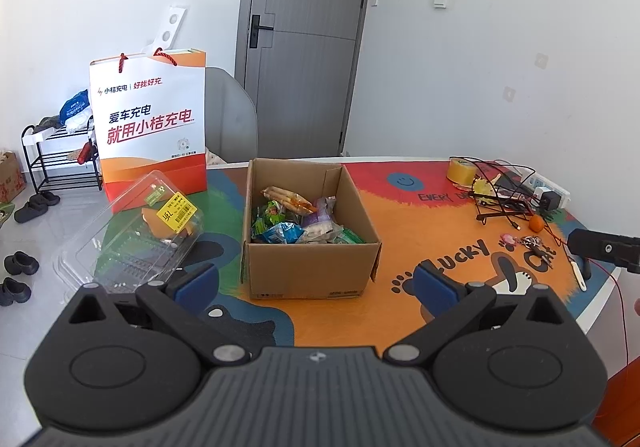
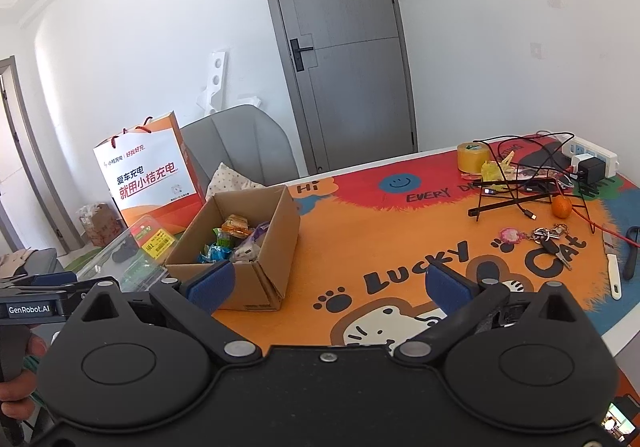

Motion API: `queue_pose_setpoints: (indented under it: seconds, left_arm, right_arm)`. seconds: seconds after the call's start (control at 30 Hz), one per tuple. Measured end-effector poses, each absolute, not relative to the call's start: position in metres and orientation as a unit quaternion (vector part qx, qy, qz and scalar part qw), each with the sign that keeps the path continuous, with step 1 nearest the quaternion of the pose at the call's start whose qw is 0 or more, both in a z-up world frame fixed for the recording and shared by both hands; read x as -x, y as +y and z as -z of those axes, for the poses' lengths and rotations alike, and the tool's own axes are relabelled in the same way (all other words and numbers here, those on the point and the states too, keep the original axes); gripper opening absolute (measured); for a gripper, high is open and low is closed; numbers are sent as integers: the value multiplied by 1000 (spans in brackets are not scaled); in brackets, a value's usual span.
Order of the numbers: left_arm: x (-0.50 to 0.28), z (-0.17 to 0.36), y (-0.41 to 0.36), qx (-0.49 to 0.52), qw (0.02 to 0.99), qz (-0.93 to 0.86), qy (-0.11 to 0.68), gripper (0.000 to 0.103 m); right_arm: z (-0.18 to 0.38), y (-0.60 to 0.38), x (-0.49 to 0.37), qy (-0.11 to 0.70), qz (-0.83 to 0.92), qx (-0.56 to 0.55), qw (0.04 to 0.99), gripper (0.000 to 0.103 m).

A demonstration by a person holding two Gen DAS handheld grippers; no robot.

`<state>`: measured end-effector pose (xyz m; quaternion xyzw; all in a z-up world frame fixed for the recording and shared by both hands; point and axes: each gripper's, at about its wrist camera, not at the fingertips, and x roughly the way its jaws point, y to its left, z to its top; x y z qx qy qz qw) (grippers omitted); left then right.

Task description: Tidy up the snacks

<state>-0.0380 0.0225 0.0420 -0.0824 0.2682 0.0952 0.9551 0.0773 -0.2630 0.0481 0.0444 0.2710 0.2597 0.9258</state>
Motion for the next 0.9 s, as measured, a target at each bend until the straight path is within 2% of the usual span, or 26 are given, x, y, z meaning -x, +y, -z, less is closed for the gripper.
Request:
queue_pose_setpoints:
  seconds: [0.9]
  left_arm:
    - [37,-40,18,81,956,-88,269,103]
  right_arm:
    - [-45,-261,-76,276,-266,-39,923,103]
